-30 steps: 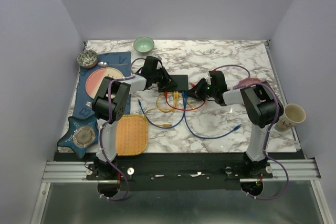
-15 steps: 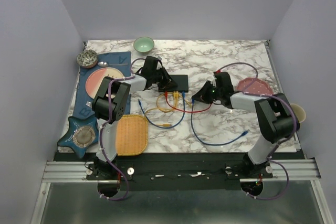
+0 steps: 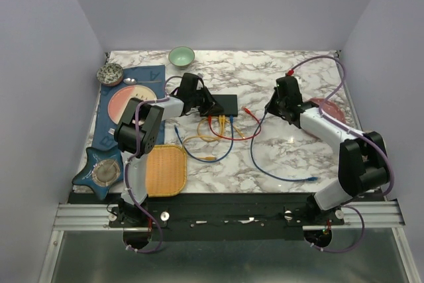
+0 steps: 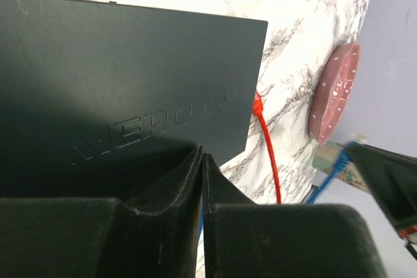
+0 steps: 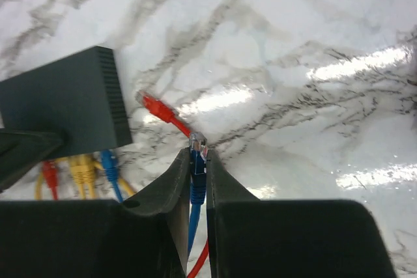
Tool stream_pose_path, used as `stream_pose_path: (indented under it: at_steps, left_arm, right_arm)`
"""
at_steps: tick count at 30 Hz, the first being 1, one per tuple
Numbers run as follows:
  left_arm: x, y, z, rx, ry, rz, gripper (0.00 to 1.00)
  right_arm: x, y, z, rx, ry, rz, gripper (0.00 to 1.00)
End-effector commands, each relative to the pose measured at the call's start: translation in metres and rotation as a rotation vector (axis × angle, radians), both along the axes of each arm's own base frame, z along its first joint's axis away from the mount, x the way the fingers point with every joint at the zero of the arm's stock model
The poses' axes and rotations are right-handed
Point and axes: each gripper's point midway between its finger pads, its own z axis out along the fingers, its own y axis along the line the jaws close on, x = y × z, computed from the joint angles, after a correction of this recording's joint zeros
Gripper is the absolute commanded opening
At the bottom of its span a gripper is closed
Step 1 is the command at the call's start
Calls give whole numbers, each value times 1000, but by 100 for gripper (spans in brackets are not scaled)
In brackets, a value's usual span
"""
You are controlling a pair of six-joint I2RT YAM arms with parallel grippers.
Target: Pull the plug from the switch port
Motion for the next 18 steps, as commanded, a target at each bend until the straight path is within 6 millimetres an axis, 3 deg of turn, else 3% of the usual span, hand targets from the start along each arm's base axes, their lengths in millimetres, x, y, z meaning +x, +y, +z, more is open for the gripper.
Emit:
stream_pose_path:
  at_steps: [1, 3, 6, 10, 15, 16, 18]
  left_arm:
    - [-8, 0, 10, -11, 3, -12, 18]
    - [-9, 0, 11, -11, 4, -10, 19]
    - [-9, 1, 11, -10, 3, -9, 21]
    - [-8, 4, 12, 0, -1, 5, 24]
    - [-6, 16, 12, 12, -2, 40, 24]
    - [-6, 18, 13, 12, -2, 43, 24]
    - [-6, 23, 15, 14, -5, 47, 24]
  right_arm:
    - [-27, -30, -47, -132, 153, -62, 27]
    - [-26, -27, -39, -105, 115, -60, 51]
    - [-25, -25, -20, -83, 54, -51, 65]
    - [-22, 3, 7, -16, -33, 55, 68]
    - [-28, 84, 25, 285, -69, 351, 66]
    - [-27, 93, 8, 336, -8, 354, 65]
    - [-27, 112, 4, 420, 18, 413, 62]
